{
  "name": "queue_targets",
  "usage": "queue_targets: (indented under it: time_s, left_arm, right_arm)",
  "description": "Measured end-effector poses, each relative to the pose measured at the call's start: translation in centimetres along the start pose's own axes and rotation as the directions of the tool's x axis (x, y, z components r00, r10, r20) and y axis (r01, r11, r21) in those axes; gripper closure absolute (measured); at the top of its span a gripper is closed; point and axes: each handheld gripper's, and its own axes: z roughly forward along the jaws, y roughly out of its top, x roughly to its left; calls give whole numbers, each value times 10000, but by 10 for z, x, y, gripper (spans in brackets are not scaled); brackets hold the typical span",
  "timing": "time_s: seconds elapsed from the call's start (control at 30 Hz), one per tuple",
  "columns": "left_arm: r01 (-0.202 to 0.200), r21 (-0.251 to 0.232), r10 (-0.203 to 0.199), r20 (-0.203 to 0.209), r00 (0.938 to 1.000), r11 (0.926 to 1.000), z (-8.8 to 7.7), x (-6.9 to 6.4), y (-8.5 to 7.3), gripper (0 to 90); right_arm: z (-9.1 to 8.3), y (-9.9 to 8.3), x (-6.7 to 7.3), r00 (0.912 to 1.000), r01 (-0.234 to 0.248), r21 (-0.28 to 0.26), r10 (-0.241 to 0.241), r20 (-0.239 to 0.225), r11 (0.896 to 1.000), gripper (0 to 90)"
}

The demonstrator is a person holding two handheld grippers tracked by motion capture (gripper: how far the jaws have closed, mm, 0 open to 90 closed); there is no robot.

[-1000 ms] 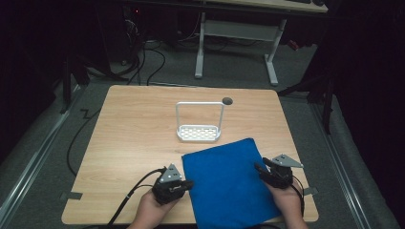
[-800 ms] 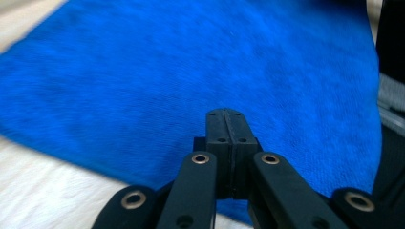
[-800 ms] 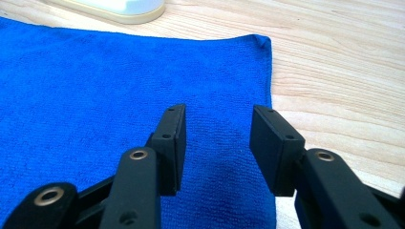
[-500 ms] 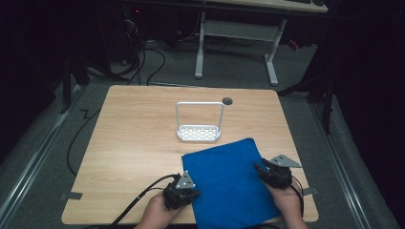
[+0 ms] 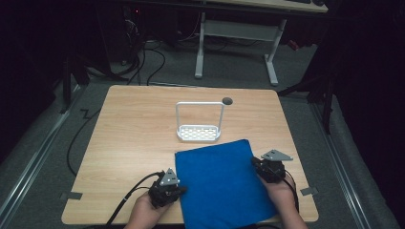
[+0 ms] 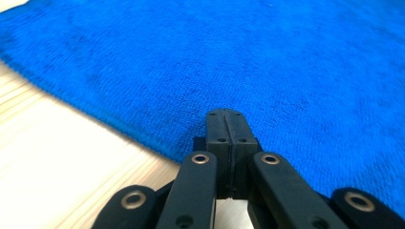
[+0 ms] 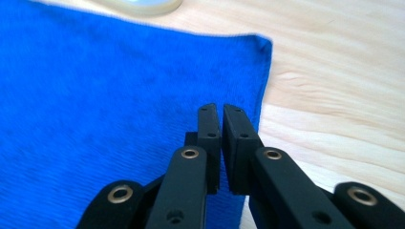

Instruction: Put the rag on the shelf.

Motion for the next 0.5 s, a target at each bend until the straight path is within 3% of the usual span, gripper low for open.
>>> queue_targets:
  time_s: [0.17,0.3,0.5]
  left_arm:
    - [301,-64,-304,-394,9988,9995,-10,12,-7,900]
    - [1005,-290,-1021,-597,9930,9945,-20,30,-15,900]
    - [1583,-570,-1625,-774,9837,9857,-29,47,-22,900]
  right_arm:
    - [12,2,4,9992,231,345,-219,-332,9991,870]
    - [21,6,15,9964,614,645,-574,-623,9960,868]
    - [26,8,28,9906,1058,712,-989,-945,9918,867]
